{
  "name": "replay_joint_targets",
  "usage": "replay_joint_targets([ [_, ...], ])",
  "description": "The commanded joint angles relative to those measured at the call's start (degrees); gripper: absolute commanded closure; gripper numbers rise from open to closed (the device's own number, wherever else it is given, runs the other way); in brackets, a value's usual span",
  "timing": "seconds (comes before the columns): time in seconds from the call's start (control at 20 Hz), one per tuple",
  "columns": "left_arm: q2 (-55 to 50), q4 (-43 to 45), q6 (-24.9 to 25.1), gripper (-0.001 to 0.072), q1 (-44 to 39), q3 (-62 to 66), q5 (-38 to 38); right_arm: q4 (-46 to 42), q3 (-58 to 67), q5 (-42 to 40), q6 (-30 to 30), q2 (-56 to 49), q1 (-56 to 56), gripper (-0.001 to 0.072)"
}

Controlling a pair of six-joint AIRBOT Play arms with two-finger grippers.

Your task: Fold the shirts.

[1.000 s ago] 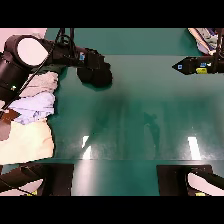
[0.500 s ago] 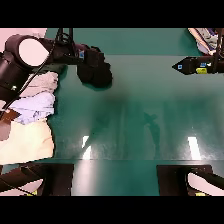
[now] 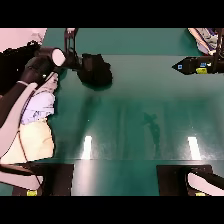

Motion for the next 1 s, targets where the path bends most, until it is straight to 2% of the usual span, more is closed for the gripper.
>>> replay_joint_targets([
  [0.0, -8.1, -4.3, 1.3, 0.0165, 1.4, 0.0, 2.6, 0.0, 0.0, 0.0, 0.0, 0.0, 0.0, 0.0695],
  [0.25, -11.0, -5.6, 1.2, 0.0167, 1.4, 0.0, 6.8, 0.0, 0.0, -0.2, 0.0, 0.0, 0.0, 0.0695],
  [0.3, -10.9, -5.8, 1.2, 0.0242, 1.4, 0.1, 7.1, 0.0, 0.0, -0.1, 0.0, 0.0, 0.0, 0.0695],
  [0.35, -10.9, -5.7, 1.2, 0.0545, 1.4, 0.6, 6.1, 0.0, 0.0, -0.1, 0.0, 0.0, 0.0, 0.0695],
  [0.4, -10.6, -5.7, 1.2, 0.0674, 1.5, 1.4, 4.5, 0.0, 0.0, -0.1, 0.0, 0.0, 0.0, 0.0695],
  [0.55, -6.9, -3.8, 1.4, 0.0683, 1.6, 8.2, -3.6, 0.0, 2.4, 0.5, 0.0, 0.1, 0.0, 0.0695],
  [0.8, 10.8, -3.1, 8.5, 0.0683, 0.7, 22.9, -13.5, 0.0, 16.7, 3.3, 0.0, 0.2, 0.1, 0.0696],
  [0.95, 19.4, -2.8, 10.0, 0.0683, -2.4, 24.7, -18.4, 0.0, 24.3, 4.9, 0.0, 0.2, 0.1, 0.0695],
])
